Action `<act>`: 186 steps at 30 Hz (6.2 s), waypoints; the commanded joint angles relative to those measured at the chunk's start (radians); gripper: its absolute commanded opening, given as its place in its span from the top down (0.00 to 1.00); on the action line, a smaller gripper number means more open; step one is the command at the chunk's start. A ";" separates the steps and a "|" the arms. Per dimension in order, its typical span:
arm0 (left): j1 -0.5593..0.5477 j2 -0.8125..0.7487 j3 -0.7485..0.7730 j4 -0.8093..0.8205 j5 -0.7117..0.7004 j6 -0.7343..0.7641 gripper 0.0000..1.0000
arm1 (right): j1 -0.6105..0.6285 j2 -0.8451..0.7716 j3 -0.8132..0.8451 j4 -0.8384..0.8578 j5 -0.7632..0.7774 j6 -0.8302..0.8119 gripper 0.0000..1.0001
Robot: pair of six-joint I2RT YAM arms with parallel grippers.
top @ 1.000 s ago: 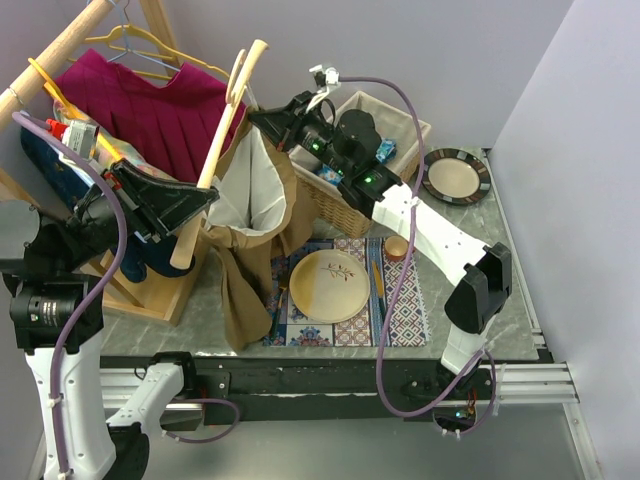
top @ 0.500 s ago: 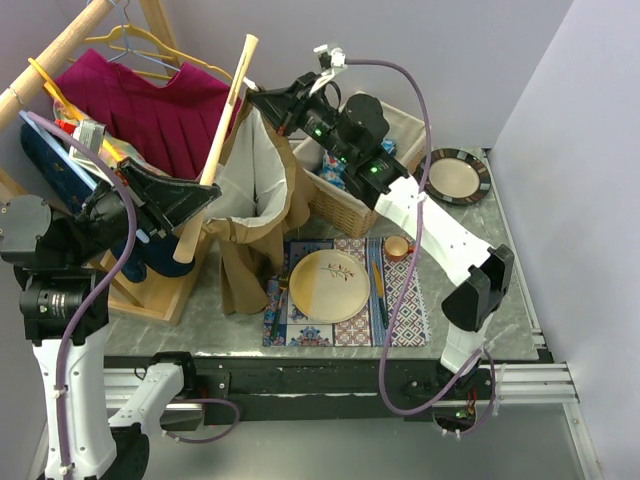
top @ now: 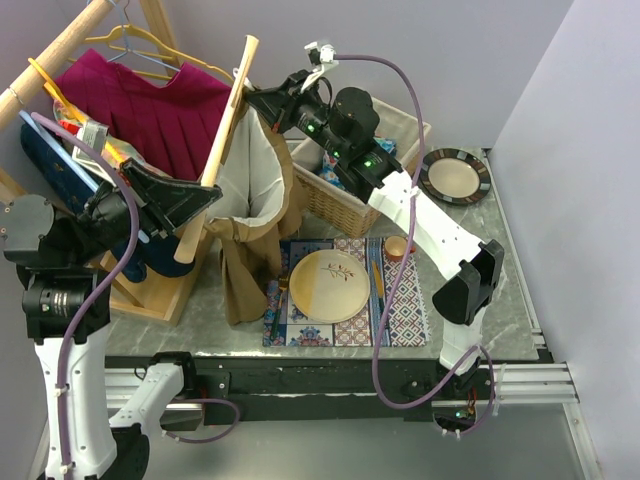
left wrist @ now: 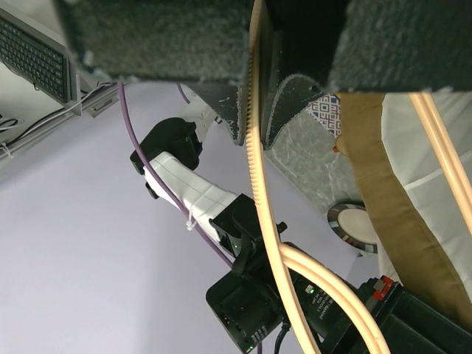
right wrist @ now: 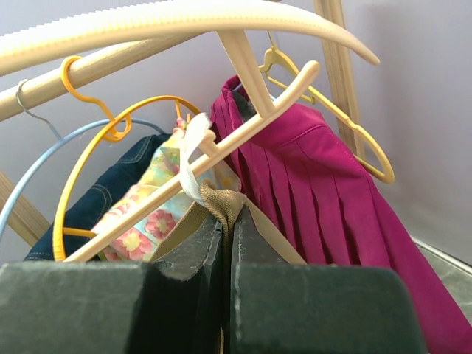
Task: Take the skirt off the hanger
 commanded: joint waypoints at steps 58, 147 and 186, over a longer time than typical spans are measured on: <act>-0.002 0.046 0.026 0.258 -0.079 -0.142 0.99 | 0.332 -0.175 -0.667 0.426 0.044 -0.126 0.04; -0.016 -0.103 0.003 0.018 -0.433 0.244 0.99 | -0.383 0.056 -0.547 0.205 0.331 -0.034 1.00; -0.016 -0.002 -0.057 0.178 -0.453 0.093 0.99 | -0.305 0.026 -0.409 -0.191 0.467 -0.118 0.29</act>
